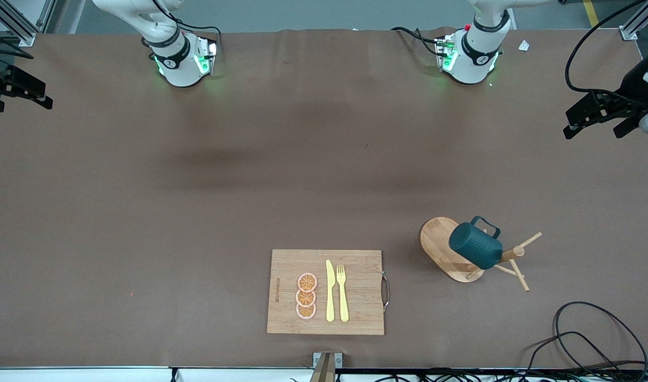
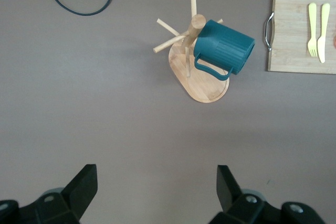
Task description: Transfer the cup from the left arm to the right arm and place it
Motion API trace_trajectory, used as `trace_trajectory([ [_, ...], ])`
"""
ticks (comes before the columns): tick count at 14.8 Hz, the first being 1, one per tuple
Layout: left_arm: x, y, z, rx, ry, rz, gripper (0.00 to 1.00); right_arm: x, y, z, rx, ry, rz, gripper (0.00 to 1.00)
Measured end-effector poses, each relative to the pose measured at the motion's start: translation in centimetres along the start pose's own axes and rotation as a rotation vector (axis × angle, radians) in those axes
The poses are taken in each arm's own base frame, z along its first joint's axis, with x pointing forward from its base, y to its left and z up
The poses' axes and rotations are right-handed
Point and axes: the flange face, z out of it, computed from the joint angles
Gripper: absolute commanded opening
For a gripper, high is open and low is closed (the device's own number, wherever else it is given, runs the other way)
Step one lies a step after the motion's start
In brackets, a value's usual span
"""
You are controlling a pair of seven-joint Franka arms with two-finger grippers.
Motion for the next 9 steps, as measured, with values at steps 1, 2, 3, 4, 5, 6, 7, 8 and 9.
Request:
trace_trajectory([
  [1,0.2,0.2,0.6,0.0,-0.011,0.012,1.0,0.0,0.0,0.0,0.0,0.0,0.0,1.0],
  [2,0.5,0.5,1.3,-0.001,-0.024,0.042,1.0,0.0,0.0,0.0,0.0,0.0,0.0,1.0],
  [3,0.8,1.2,2.2,-0.003,-0.038,0.091,1.0,0.0,0.0,0.0,0.0,0.0,0.0,1.0],
  [4,1.2,2.0,3.2,-0.006,-0.051,0.145,1.0,0.0,0.0,0.0,0.0,0.0,0.0,1.0],
  [5,1.7,2.9,4.2,-0.01,-0.06,0.197,1.0,0.0,0.0,0.0,0.0,0.0,0.0,1.0],
  [6,2.2,3.6,5.4,-0.015,-0.067,0.255,1.0,0.0,0.0,0.0,0.0,0.0,0.0,1.0],
  [7,2.7,4.3,6.4,-0.022,-0.068,0.321,0.99,0.0,0.0,0.0,0.0,0.0,0.0,1.0],
  [8,3.4,4.7,7.5,-0.028,-0.064,0.39,0.99,0.0,0.0,0.0,0.0,0.0,0.0,1.0],
  [9,4.0,4.9,8.4,-0.033,-0.058,0.458,0.99,0.0,0.0,0.0,0.0,0.0,0.0,1.0],
])
